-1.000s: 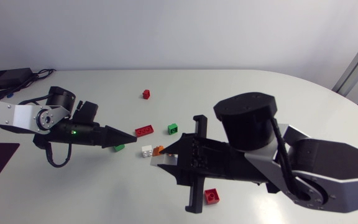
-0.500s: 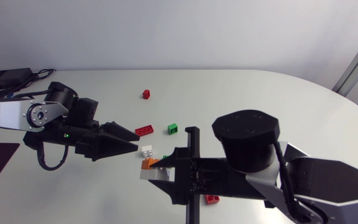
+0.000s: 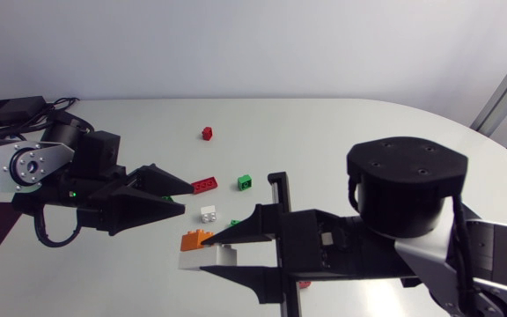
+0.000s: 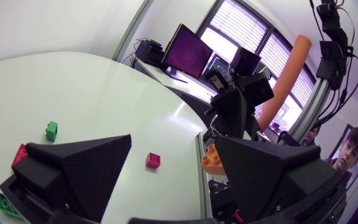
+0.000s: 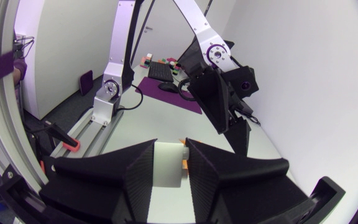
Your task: Disassemble duplo
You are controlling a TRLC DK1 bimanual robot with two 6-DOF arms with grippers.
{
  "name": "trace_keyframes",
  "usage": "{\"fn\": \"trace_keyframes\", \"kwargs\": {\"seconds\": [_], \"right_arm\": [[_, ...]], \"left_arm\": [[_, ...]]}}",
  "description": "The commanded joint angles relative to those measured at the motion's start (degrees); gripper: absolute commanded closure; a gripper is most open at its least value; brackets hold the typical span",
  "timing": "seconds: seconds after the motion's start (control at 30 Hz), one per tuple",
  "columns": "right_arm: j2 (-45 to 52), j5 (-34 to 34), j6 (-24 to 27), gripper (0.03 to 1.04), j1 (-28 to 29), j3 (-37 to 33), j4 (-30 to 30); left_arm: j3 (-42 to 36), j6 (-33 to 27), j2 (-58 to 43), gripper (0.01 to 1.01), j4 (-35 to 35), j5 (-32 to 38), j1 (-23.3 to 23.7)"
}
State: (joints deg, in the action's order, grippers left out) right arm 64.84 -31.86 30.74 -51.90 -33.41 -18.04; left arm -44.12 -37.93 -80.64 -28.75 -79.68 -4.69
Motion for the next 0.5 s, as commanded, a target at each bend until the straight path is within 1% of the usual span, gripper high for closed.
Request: {"fn": "trace_keyframes", "kwargs": {"seconds": [0.0,0.13,0.23,0.3,0.33,0.4,0.43,0.47], "right_arm": [[-0.94,-2.42,-3.85,0.80,1.45,0.89,-1.64],[-1.12,-7.78,-8.68,0.80,5.05,0.01,-2.70],[-1.12,-12.09,-12.81,0.80,8.22,-0.69,-3.75],[-0.85,-16.13,-16.68,0.80,10.85,-1.40,-4.63],[-0.41,-19.03,-19.40,0.80,12.88,-1.84,-5.51],[0.55,-23.87,-24.50,0.79,15.95,-2.45,-8.32],[1.26,-26.77,-27.05,0.79,17.62,-2.80,-9.73],[2.05,-28.96,-28.28,0.79,18.68,-3.24,-9.99]], "left_arm": [[1.40,-1.35,0.57,0.090,-0.95,-2.06,1.08],[1.40,-1.44,1.28,0.090,-1.13,-4.52,3.02],[1.49,-1.88,1.45,0.090,-1.04,-4.87,3.37],[1.67,-2.76,1.45,0.092,-0.87,-4.87,3.28],[1.84,-3.73,1.54,0.092,-0.95,-4.87,3.11],[2.63,-5.92,2.68,0.090,-0.95,-4.78,2.32],[3.25,-7.07,3.56,0.092,-0.87,-3.73,1.70],[3.51,-7.51,4.26,0.092,-0.78,-2.15,1.17]]}}
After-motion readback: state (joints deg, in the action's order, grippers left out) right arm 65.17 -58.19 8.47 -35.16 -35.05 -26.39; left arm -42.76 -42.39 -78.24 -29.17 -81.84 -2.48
